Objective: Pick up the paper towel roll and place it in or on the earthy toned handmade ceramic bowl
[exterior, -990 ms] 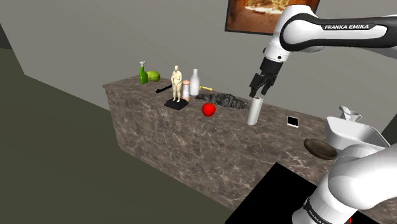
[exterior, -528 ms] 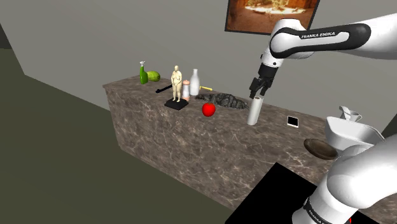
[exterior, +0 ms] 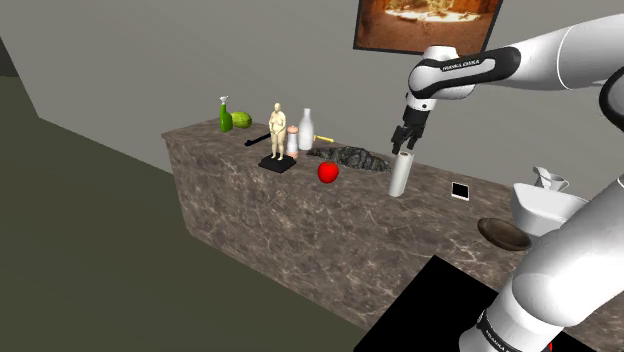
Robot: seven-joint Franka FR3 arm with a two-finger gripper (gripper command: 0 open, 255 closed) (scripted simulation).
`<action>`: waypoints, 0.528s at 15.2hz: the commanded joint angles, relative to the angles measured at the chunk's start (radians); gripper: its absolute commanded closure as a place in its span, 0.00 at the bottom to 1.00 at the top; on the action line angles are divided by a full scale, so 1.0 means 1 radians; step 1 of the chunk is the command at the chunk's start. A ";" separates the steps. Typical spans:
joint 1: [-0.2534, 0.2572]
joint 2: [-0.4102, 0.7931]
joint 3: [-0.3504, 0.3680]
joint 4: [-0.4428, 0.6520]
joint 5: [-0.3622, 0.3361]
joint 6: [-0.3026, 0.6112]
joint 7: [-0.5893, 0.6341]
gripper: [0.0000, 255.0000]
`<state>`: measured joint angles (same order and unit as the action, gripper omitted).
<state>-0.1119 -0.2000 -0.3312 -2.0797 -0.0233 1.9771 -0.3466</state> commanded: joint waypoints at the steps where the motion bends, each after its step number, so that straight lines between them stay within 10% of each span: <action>1: -0.009 0.070 -0.026 0.045 0.013 0.019 -0.044 0.00; 8: -0.062 0.324 -0.087 0.249 0.092 0.043 -0.187 0.00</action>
<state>-0.1654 0.0857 -0.4129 -1.8610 0.0558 2.0171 -0.5147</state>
